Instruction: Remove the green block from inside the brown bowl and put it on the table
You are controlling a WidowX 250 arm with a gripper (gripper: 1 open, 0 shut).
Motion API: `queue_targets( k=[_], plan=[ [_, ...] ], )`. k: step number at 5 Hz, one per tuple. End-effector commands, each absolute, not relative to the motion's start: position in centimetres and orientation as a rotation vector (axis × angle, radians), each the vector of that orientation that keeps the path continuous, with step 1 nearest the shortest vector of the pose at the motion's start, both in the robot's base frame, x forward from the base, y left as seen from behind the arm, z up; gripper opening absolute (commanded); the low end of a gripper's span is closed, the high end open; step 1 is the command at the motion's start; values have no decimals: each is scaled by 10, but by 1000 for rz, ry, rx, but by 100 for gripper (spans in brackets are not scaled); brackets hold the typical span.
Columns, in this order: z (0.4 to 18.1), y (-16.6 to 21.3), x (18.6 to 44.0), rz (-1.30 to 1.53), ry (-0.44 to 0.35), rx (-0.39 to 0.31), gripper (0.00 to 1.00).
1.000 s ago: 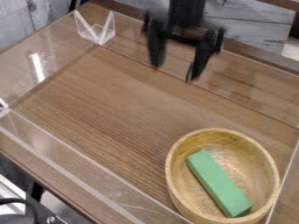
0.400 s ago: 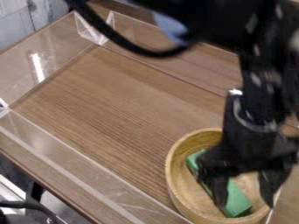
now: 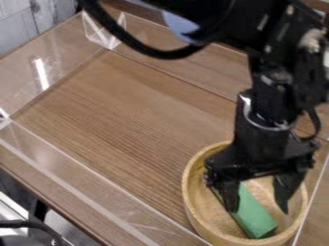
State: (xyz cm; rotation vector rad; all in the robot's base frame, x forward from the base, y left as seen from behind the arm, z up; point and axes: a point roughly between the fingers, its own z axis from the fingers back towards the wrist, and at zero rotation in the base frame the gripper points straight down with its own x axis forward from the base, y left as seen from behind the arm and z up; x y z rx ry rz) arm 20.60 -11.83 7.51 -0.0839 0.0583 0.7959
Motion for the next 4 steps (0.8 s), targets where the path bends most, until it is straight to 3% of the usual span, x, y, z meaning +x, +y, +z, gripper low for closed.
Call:
queue_targets(
  k=[1, 4],
  plan=[
    [82, -121, 219, 824, 10, -148, 100],
    [64, -117, 227, 865, 13, -157, 100]
  ],
)
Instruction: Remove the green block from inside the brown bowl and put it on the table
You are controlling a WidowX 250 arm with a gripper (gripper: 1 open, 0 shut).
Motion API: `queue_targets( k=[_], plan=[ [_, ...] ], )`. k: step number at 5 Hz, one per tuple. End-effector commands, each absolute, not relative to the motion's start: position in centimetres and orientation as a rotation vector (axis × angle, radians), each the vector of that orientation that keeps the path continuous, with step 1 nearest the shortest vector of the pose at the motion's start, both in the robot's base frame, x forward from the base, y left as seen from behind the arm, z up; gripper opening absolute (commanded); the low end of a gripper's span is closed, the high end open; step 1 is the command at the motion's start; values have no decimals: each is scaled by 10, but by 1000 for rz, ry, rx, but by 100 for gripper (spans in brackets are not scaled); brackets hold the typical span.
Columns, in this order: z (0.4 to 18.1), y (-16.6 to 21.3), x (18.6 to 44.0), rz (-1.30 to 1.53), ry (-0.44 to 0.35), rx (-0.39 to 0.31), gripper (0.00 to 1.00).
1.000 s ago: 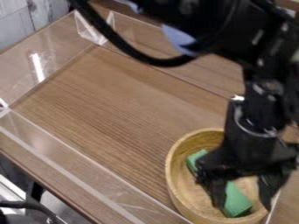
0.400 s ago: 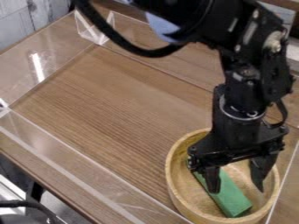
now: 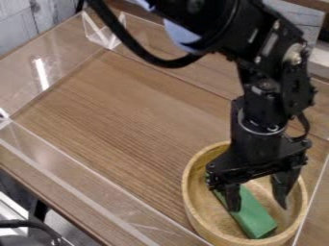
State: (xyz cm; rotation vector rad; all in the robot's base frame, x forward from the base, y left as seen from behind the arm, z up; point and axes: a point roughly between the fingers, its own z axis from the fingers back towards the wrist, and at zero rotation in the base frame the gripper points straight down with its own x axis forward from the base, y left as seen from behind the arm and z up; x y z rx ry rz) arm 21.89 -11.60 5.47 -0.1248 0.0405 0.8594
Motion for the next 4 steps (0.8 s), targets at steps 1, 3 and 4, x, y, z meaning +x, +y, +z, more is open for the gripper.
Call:
queue_targets(
  k=[1, 3, 4],
  plan=[
    [59, -116, 229, 872, 14, -159, 100],
    [51, -113, 232, 881, 14, -161, 100],
    [46, -113, 233, 884, 15, -161, 100]
  ],
)
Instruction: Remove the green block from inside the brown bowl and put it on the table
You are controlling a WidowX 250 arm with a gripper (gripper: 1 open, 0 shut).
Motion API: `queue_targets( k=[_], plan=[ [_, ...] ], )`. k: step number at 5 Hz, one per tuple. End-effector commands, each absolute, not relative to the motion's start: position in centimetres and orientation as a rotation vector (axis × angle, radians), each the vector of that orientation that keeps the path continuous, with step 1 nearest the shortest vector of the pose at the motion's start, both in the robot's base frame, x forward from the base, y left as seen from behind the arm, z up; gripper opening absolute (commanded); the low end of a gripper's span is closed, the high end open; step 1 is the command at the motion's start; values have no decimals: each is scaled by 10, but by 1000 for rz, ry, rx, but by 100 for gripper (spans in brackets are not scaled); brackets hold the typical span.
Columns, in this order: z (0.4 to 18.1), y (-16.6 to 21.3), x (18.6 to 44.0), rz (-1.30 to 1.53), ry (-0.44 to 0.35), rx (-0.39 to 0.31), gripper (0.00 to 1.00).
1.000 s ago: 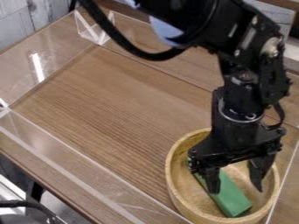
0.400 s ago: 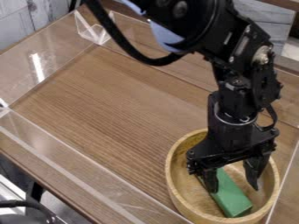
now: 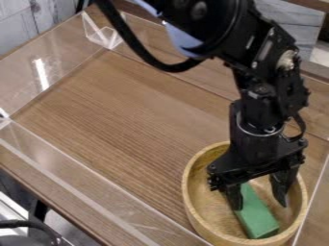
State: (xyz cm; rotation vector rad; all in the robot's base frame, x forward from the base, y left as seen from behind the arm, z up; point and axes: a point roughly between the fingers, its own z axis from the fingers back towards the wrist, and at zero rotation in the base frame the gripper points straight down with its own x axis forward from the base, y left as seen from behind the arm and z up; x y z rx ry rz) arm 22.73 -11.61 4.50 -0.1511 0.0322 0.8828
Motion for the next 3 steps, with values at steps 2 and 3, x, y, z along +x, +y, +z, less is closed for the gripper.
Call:
queue_targets(
  k=[2, 3],
  plan=[
    [37, -112, 235, 892, 17, -159, 100],
    [32, -111, 236, 894, 19, -159, 100]
  ],
)
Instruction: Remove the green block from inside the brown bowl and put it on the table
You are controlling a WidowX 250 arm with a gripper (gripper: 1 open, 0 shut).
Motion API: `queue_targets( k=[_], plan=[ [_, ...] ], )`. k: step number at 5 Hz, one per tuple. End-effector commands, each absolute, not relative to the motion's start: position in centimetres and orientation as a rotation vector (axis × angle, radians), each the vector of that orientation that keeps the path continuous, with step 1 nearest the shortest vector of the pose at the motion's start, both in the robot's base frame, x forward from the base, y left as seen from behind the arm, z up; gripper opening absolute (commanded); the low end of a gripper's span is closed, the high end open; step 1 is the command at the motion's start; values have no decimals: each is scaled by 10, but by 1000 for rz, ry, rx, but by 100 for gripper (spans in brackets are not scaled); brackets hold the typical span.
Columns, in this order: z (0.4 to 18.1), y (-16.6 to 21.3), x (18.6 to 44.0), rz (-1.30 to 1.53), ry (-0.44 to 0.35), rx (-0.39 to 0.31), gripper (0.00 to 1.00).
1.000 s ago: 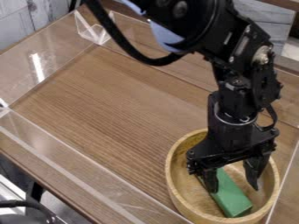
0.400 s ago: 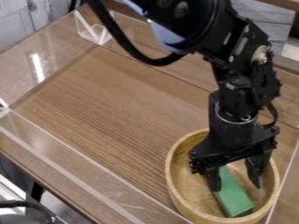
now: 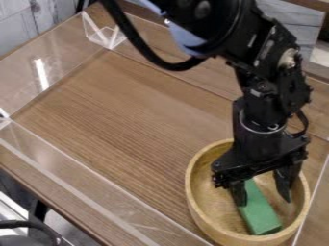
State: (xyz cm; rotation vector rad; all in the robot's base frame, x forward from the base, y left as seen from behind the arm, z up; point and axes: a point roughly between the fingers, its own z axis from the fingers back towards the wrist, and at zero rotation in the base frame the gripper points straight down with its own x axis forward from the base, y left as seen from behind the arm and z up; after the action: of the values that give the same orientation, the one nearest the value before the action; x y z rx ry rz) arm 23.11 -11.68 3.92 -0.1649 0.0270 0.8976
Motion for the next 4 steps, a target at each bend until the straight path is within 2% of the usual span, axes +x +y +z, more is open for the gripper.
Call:
queue_targets(
  k=[1, 3, 4],
  plan=[
    [26, -111, 237, 897, 20, -157, 100],
    [15, -111, 240, 904, 27, -152, 100],
    [10, -110, 241, 906, 30, -153, 0]
  ],
)
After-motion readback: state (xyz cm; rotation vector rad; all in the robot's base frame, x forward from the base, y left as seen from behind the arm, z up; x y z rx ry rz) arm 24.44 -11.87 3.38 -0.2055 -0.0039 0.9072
